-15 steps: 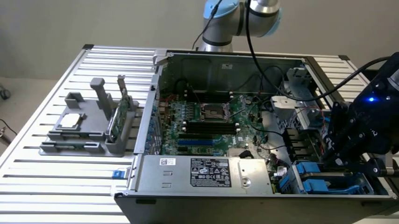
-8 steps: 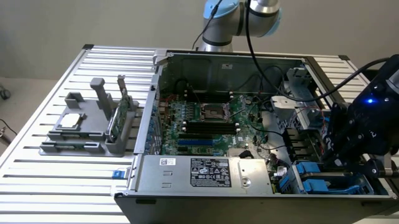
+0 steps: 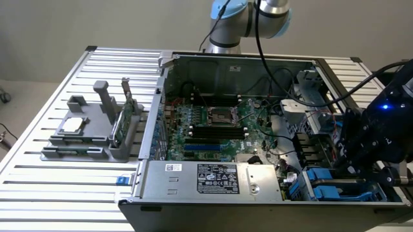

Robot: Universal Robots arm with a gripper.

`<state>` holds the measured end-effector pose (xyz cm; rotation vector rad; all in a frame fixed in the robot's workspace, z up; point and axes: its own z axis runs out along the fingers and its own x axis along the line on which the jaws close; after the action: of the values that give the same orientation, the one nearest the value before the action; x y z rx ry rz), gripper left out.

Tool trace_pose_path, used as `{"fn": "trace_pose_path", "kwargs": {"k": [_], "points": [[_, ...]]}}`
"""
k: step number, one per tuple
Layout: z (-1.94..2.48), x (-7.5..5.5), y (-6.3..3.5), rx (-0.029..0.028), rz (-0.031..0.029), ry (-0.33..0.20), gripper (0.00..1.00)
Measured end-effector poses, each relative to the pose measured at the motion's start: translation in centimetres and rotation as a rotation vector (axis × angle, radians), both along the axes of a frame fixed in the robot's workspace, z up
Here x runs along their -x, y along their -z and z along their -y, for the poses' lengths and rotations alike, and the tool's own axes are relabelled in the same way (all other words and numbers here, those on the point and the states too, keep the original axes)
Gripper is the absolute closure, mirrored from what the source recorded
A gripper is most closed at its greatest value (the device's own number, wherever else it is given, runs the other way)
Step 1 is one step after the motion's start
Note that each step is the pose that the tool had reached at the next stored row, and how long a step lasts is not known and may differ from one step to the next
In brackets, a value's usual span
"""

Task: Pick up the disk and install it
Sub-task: 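Insert the first disk wire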

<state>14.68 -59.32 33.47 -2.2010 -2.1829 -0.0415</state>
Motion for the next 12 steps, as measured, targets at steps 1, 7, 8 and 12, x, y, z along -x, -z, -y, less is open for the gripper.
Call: {"fn": "trace_pose_path", "kwargs": {"k": [1, 7, 8, 12], "points": [[0.11, 0.0, 0.00, -0.0004, 0.0000, 0.000, 0.83], [0.25, 0.0, -0.34, -0.0033, 0.0000, 0.000, 0.75], [0.24, 0.0, -0.70, -0.0032, -0.0001, 0.000, 0.75], [0.24, 0.3, -2.48, -0.0032, 0.0000, 0.000, 0.75]]}}
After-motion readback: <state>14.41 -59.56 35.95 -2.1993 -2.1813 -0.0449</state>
